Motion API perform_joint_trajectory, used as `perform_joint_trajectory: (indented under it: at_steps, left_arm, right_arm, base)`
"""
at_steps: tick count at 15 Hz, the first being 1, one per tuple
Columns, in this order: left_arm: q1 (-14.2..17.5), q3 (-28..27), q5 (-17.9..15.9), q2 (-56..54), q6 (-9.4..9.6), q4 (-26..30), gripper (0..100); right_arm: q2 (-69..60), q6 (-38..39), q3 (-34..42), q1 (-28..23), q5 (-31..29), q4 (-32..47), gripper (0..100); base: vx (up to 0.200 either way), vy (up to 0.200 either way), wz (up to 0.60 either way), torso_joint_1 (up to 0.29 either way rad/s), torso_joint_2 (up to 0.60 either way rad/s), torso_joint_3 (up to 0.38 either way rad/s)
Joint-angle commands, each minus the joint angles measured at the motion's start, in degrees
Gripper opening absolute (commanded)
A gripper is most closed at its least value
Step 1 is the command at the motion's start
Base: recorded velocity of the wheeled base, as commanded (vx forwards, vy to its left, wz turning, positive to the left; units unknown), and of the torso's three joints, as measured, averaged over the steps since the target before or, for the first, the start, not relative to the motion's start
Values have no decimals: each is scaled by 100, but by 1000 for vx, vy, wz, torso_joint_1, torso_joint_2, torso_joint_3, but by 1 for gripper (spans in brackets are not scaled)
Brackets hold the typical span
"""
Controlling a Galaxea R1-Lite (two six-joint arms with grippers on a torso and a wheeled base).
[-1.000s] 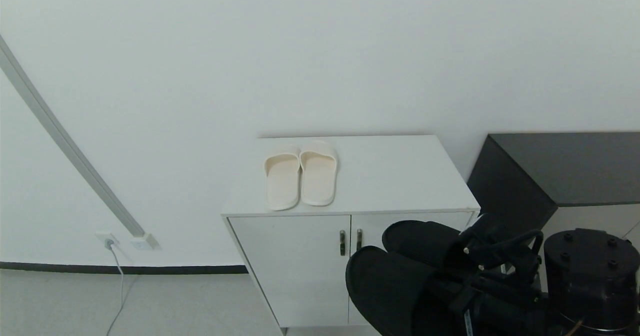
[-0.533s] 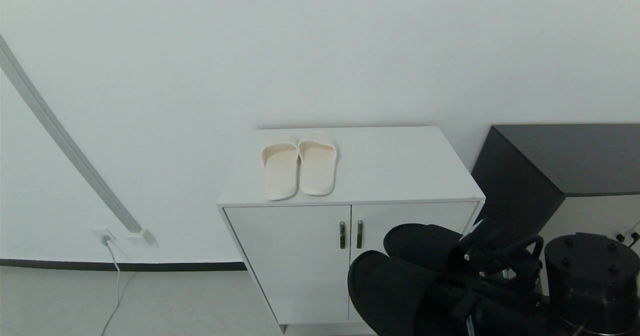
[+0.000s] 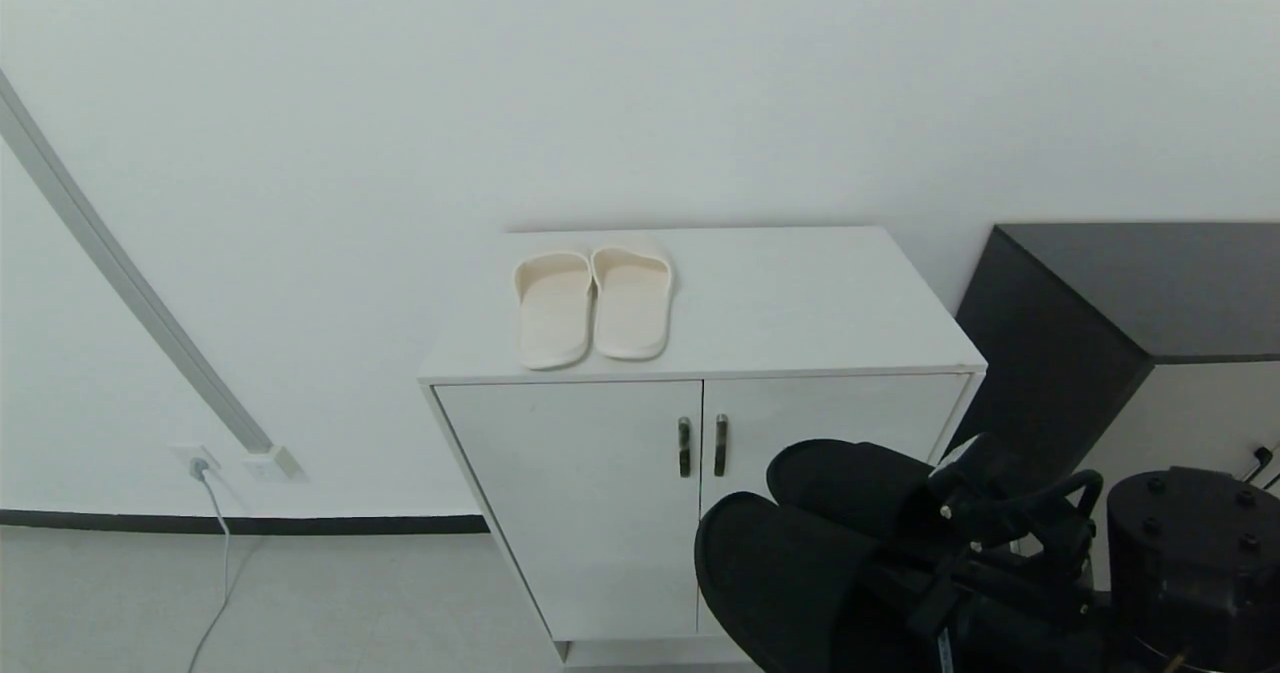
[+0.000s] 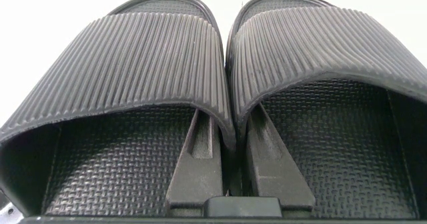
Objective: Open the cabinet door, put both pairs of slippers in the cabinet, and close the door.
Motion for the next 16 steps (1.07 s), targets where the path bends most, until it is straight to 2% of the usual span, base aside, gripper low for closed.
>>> perform_joint_trajectory:
  at_steps: [1,4,5,6,7,8,9,11,12,14,15,16]
  left_arm:
    - [2,1,11,7,-5,-4,100]
    - [2,-25,-33,69,109,-22,100]
    - [2,-25,-42,157,381,-22,100]
    - [2,-43,-42,297,522,-31,100]
    - [-33,-403,-156,666,355,-119,100]
    - [-51,-535,-200,781,241,-163,100]
    - [-60,-1247,-578,1668,-348,-303,100]
    - [-95,-1405,-920,2503,-348,-620,100]
    - [-323,-1344,-1140,3259,-339,-1217,100]
    - [-737,-1353,-1140,3927,-436,-1718,100]
    - [-965,-1344,-1140,4402,-594,-2237,100]
    - [-1079,-1361,-1140,4613,-612,-2439,100]
  right_arm:
    - [13,-5,12,8,-2,4,0]
    - [22,-5,38,8,-2,4,0]
    - [13,4,38,8,-2,13,0]
    - [13,-5,38,8,-2,13,0]
    - [22,4,38,8,-2,13,0]
    - [22,-5,38,8,-2,13,0]
    - [66,-5,38,8,7,13,0]
    - [92,-5,47,8,-2,4,0]
    - [92,-5,47,8,-2,4,0]
    - [92,-5,47,8,-2,4,0]
    - [92,-5,47,8,-10,4,0]
    - [92,-5,47,8,-2,4,0]
  base:
    - [0,0,0,-203,496,281]
    - [0,0,0,-235,548,315]
    - [0,0,0,-227,549,315]
    - [0,0,0,-212,564,305]
    - [0,0,0,-217,544,315]
    - [0,0,0,-217,540,310]
    - [0,0,0,-212,525,320]
    - [0,0,0,-200,525,317]
    - [0,0,0,-188,515,330]
    - [0,0,0,-183,500,317]
    - [0,0,0,-163,486,310]
    - [0,0,0,-159,486,305]
